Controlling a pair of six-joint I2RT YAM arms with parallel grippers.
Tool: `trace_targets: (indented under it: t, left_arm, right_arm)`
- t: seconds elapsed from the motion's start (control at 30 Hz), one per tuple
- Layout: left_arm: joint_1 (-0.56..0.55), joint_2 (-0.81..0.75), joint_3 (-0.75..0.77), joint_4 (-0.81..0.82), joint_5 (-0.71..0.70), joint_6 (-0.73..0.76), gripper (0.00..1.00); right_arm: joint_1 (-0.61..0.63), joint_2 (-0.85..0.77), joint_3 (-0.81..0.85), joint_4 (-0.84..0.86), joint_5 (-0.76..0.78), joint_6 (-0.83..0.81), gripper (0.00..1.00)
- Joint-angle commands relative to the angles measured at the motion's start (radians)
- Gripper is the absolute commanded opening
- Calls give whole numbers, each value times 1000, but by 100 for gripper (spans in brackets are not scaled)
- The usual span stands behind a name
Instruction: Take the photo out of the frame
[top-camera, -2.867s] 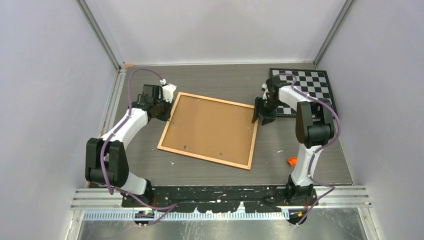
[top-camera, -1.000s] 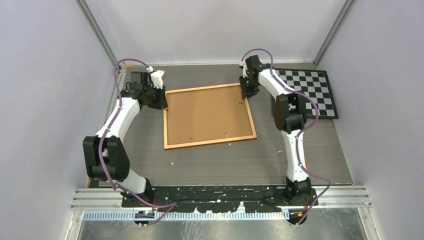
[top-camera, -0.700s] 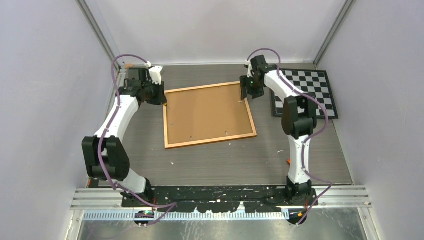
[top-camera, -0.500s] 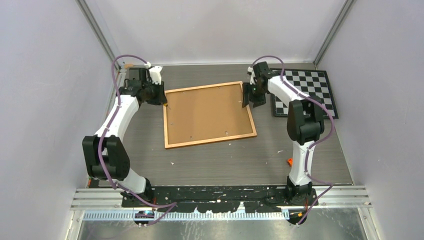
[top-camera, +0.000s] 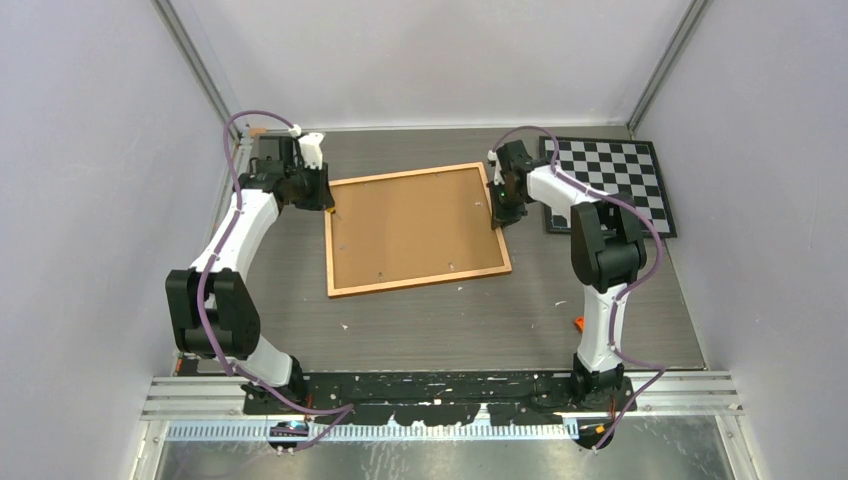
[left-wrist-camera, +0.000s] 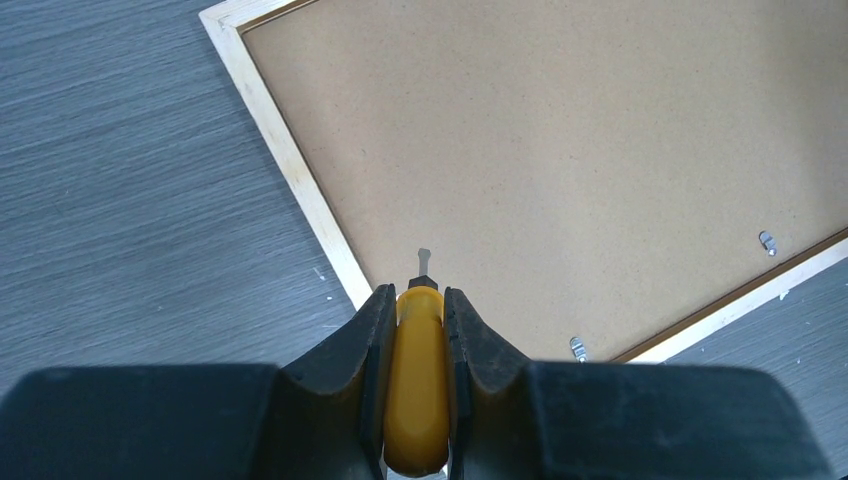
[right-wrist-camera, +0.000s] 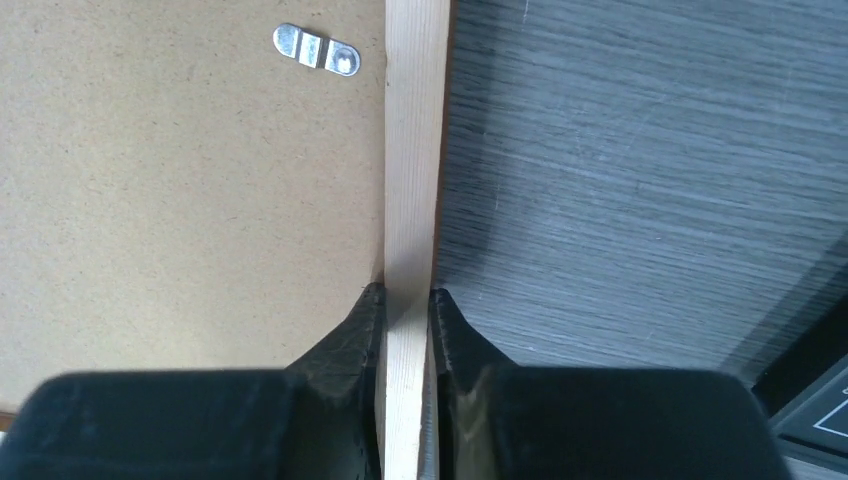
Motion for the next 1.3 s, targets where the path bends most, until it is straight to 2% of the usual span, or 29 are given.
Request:
trace_targets:
  t: [0.0,0.03,0.13,0.27,0.47,0.57,0.73,1.03,1.1,1.2,1.27]
  left_arm:
    - [8,-12,48,8,-5,8,0]
    - [7,-12,51,4,-4,9,0]
    - [7,-16,52,-4,2,9,0]
    - [8,-21,49,-14,9,15,0]
    - [9,-28,47,-29,12,31,0]
    - [12,-33,35,-33,22,41,0]
    - [11,-31,15,-53,95,77,0]
    - [5,-123,-83,-91,166,264,0]
    - [-8,-144,-109,-94,168,314,0]
    - [-51,-167,-141,-87,149,388,0]
    - [-77,-168,-146,-70,133,431,0]
  right_arm:
    - [13,14,-15,-19,-10,-138,5]
    - [4,13,-7,-34,-27,-178,1]
    - [-46,-8,12,-74,-160,-314,1]
    - [-97,-3,98,-244,-320,-573,1]
    - [-139,45,216,-463,-409,-800,1]
    - [-138,61,251,-446,-413,-821,1]
    - [-98,186,457,-401,-395,-736,1]
    - [-63,327,639,-138,-177,-557,2]
    - [-63,330,638,-77,-162,-539,10]
    - [-61,326,642,-39,-163,-507,33]
    - [-59,318,639,-40,-161,-487,42]
